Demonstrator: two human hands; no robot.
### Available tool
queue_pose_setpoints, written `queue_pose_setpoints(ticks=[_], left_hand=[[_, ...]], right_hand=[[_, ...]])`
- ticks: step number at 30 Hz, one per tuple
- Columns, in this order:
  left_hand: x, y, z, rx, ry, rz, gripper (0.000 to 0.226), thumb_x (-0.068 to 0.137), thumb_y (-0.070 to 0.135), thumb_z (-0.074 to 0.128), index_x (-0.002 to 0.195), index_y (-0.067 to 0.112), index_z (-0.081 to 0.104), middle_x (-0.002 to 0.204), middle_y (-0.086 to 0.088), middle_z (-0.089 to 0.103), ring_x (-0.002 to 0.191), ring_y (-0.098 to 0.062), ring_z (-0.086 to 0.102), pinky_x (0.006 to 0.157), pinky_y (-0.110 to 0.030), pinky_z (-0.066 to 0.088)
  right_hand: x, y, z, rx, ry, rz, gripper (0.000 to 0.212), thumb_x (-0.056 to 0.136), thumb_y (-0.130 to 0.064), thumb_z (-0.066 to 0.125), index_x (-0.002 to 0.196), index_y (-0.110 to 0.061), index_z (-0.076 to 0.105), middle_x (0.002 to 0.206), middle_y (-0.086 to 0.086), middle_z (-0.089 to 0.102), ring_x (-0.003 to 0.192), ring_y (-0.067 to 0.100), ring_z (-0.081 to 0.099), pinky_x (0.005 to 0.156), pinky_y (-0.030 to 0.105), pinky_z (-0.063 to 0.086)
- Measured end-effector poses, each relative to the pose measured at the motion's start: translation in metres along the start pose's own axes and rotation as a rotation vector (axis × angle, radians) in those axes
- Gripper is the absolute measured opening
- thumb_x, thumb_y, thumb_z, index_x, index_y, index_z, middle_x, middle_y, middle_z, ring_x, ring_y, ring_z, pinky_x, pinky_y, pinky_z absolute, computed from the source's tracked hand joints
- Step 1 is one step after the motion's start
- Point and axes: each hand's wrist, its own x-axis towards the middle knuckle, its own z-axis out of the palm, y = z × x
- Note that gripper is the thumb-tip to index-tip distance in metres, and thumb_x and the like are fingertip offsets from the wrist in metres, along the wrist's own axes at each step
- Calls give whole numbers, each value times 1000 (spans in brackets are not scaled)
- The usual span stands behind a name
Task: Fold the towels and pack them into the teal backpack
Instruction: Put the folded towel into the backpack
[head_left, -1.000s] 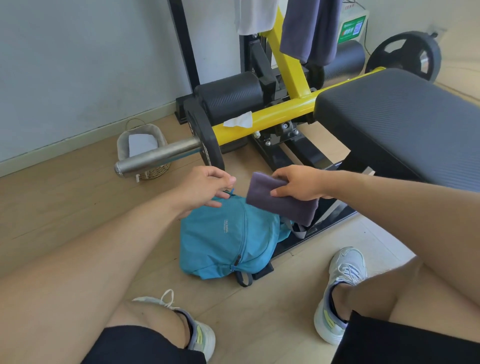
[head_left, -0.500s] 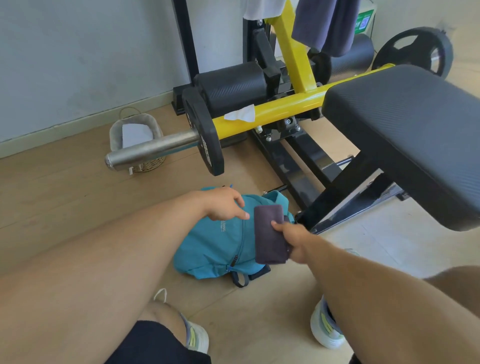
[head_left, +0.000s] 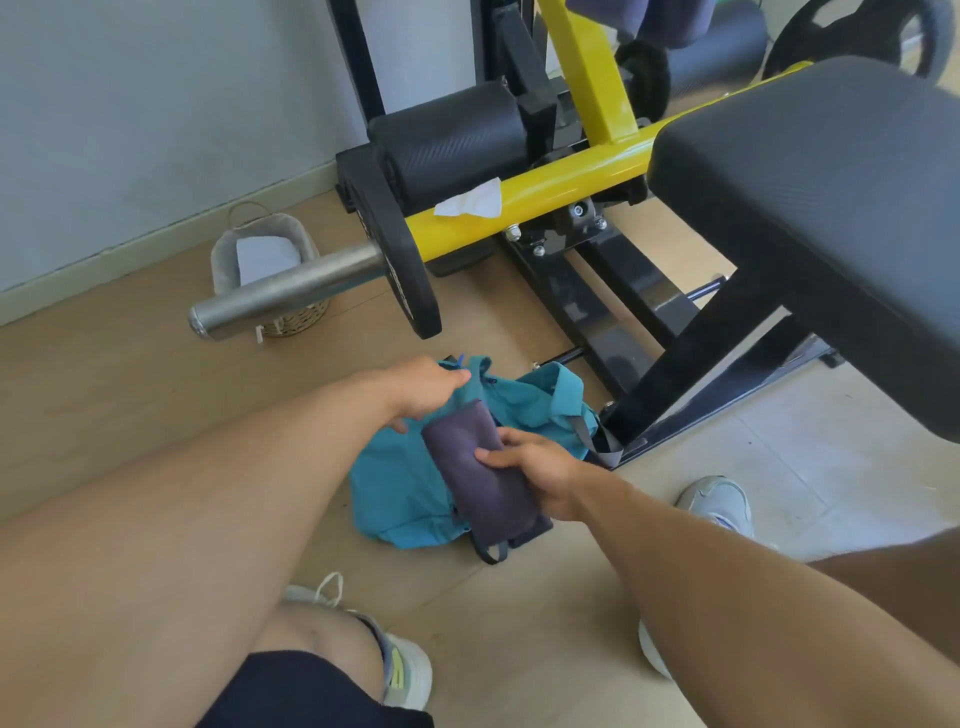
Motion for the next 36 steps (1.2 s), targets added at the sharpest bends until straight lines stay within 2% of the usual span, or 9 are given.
queue_pose_setpoints(ticks=[5,9,13,16,19,21,24,28,36], left_hand=[[0,-14,-8,-61,33,-119,72,92,55,67,142,5,51,138,-15,59,113,-33,62,94,-40,52],[5,-31,-12,141,153,-128,33,93,19,71,118,-2,66,111,-20,72,98,-35,73,86,-49,61],[2,-35,-13,23,139,-149,21,96,6,68,114,-2,63,104,-19,70,93,-37,74,84,-49,62],[0,-34,-13,-52,92,-143,24,96,6,67,119,-1,64,106,-17,71,98,-35,74,89,-47,61],[-1,-35,-12,-87,60,-95,26,95,6,68,120,3,62,117,-19,66,100,-38,72,85,-48,62],[0,-35,-11,-78,48,-57,26,96,8,67,121,4,61,118,-19,65,100,-35,71,83,-47,63],[2,-34,-9,-66,47,-5,27,98,10,66,124,4,61,118,-17,67,102,-32,70,83,-45,63],[3,-34,-7,-26,62,36,24,98,12,66,121,5,62,116,-17,67,102,-31,70,82,-42,63],[2,-37,-8,-6,47,56,22,99,14,65,120,7,61,116,-15,66,103,-29,69,82,-39,63]], right_hand=[[6,-10,47,-277,-113,-188,25,84,-4,79,106,-11,70,103,9,75,100,19,69,102,38,51],[5,-13,58,-312,-238,-193,26,84,5,76,99,-14,67,104,5,72,100,17,66,103,35,49],[4,-12,37,-235,-285,-64,27,89,0,71,115,-8,67,118,13,72,112,27,67,106,39,47],[8,-2,0,16,-187,49,46,90,-11,68,136,-8,61,128,15,68,121,35,62,106,46,48],[13,5,-30,226,107,128,55,83,-28,75,133,-7,62,121,15,72,113,34,67,92,44,54],[23,6,-40,164,280,178,46,87,-28,73,127,-7,62,116,16,73,108,33,68,88,44,55],[36,-1,-34,-66,309,310,39,88,-23,66,122,-4,62,114,18,72,108,36,67,100,48,53],[37,-21,-17,-273,311,377,25,90,-19,52,99,0,66,99,21,72,93,34,66,78,39,54],[66,-60,-36,-231,575,-31,59,86,-12,50,145,-14,41,134,16,53,122,36,53,106,50,47]])
